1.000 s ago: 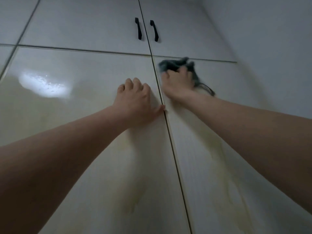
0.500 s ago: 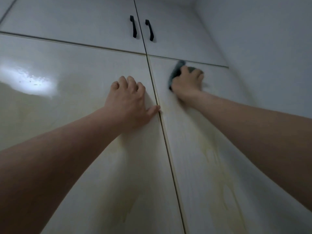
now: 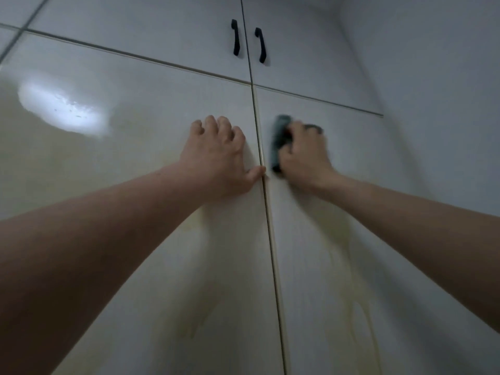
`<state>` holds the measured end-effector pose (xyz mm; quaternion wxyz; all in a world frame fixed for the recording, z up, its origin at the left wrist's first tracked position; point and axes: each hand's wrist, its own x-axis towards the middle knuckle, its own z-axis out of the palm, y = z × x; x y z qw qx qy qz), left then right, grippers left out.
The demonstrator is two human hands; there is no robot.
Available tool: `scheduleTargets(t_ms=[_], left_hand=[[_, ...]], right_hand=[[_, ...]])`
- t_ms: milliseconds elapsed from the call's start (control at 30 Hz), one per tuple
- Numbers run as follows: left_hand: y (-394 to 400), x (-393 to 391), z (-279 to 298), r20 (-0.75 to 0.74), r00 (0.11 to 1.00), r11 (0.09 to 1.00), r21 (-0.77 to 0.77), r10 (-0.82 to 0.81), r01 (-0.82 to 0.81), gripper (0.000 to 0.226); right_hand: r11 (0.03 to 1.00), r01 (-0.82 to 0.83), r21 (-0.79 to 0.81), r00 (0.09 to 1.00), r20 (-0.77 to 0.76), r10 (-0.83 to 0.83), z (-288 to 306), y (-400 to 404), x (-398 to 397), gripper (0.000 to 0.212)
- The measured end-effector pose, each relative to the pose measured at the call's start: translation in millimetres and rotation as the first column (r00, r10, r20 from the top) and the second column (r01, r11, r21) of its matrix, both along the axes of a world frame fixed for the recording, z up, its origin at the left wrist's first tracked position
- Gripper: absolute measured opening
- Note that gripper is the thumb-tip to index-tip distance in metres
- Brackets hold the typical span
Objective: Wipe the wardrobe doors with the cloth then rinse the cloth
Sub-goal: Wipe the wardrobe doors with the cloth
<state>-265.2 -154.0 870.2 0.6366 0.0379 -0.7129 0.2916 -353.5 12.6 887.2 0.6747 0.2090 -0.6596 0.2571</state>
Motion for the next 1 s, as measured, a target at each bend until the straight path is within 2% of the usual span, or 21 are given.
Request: scheduleTargets(t_ms=[33, 67, 100, 133, 167, 233, 267, 300, 333, 400, 467, 533, 600, 667, 733, 767, 833, 900, 933, 967, 1000], left_hand=[[2, 1, -1, 0.002, 1.0, 1.0, 0.007, 0.003, -0.003, 0.091], [3, 3, -2, 0.01, 1.0, 1.0, 0.017, 0.015, -0.015, 0.091], [5, 5, -4, 0.016, 0.999, 0.999, 0.029, 0.028, -0.029, 0.09], [7, 6, -7, 0.02, 0.999, 0.999, 0.038, 0.037, -0.037, 0.09], [9, 8, -10, 0.028, 0.999, 0.998, 0.044, 0.041, -0.043, 0.089], [13, 8, -17, 0.048, 0.998, 0.998, 0.041, 0.046, -0.048, 0.085], [15, 8, -20, 0.06, 0.997, 0.998, 0.036, 0.041, -0.043, 0.083], [17, 7, -22, 0.074, 0.997, 0.999, 0.031, 0.028, -0.03, 0.081], [19, 6, -24, 0.085, 0.996, 1.0, 0.024, 0.012, -0.014, 0.079], [23, 6, -24, 0.115, 0.993, 1.0, 0.006, -0.016, 0.016, 0.077], [26, 6, -24, 0.144, 0.989, 1.0, -0.002, -0.031, 0.032, 0.078], [26, 8, -24, 0.162, 0.986, 1.0, -0.008, -0.025, 0.026, 0.08], [24, 10, -27, 0.17, 0.985, 1.0, -0.012, -0.023, 0.025, 0.08], [24, 11, -30, 0.184, 0.983, 1.0, -0.011, -0.017, 0.02, 0.08], [24, 12, -31, 0.196, 0.98, 1.0, 0.002, -0.018, 0.018, 0.08], [25, 12, -31, 0.201, 0.979, 1.0, 0.005, -0.021, 0.02, 0.08], [27, 13, -30, 0.202, 0.979, 1.0, 0.007, -0.024, 0.023, 0.08], [27, 13, -29, 0.198, 0.98, 1.0, 0.005, -0.03, 0.029, 0.08], [27, 13, -28, 0.194, 0.98, 0.999, 0.006, -0.034, 0.034, 0.08], [27, 14, -28, 0.197, 0.98, 0.999, 0.008, -0.035, 0.034, 0.081], [27, 14, -28, 0.203, 0.979, 0.999, 0.006, -0.036, 0.036, 0.081]], right_hand=[[0.986, 0.029, 0.164, 0.994, -0.105, -0.012, -5, -5, 2, 0.047], [0.964, 0.063, 0.257, 0.985, -0.173, -0.019, -7, -3, 1, 0.043], [0.965, 0.08, 0.251, 0.98, -0.196, -0.03, -3, 11, -7, 0.041], [0.987, 0.077, 0.139, 0.984, -0.169, -0.053, 2, 31, -17, 0.041], [0.996, 0.072, -0.053, 0.996, -0.044, -0.074, 6, 55, -29, 0.043], [0.905, 0.138, -0.402, 0.963, 0.269, -0.027, 3, 94, -42, 0.045], [0.876, 0.183, -0.446, 0.938, 0.347, -0.019, -2, 98, -42, 0.046], [0.884, 0.216, -0.414, 0.928, 0.369, -0.054, -7, 92, -40, 0.045], [0.918, 0.21, -0.337, 0.945, 0.311, -0.102, -11, 79, -34, 0.044], [0.987, 0.147, -0.064, 0.988, 0.063, -0.143, -22, 51, -19, 0.041], [0.971, 0.161, 0.179, 0.982, -0.127, -0.14, -27, 38, -13, 0.043], [0.953, 0.226, 0.202, 0.97, -0.141, -0.2, -15, 54, -18, 0.045], [0.964, 0.265, 0.003, 0.962, 0.071, -0.264, 1, 88, -38, 0.045], [0.929, 0.269, -0.255, 0.906, 0.393, -0.155, 5, 117, -51, 0.045], [0.885, 0.301, -0.355, 0.849, 0.523, -0.079, 6, 120, -50, 0.046], [0.888, 0.308, -0.341, 0.852, 0.514, -0.098, 7, 111, -45, 0.046], [0.946, 0.256, -0.201, 0.928, 0.324, -0.182, 9, 80, -31, 0.041], [0.985, 0.166, 0.041, 0.984, 0.054, -0.169, 6, 42, -17, 0.041], [0.978, 0.121, 0.169, 0.993, -0.005, -0.122, 3, 31, -12, 0.045], [0.964, 0.098, 0.246, 0.995, 0.001, -0.102, 6, 30, -10, 0.048], [0.963, 0.094, 0.251, 0.992, 0.062, -0.113, 16, 41, -17, 0.05]])
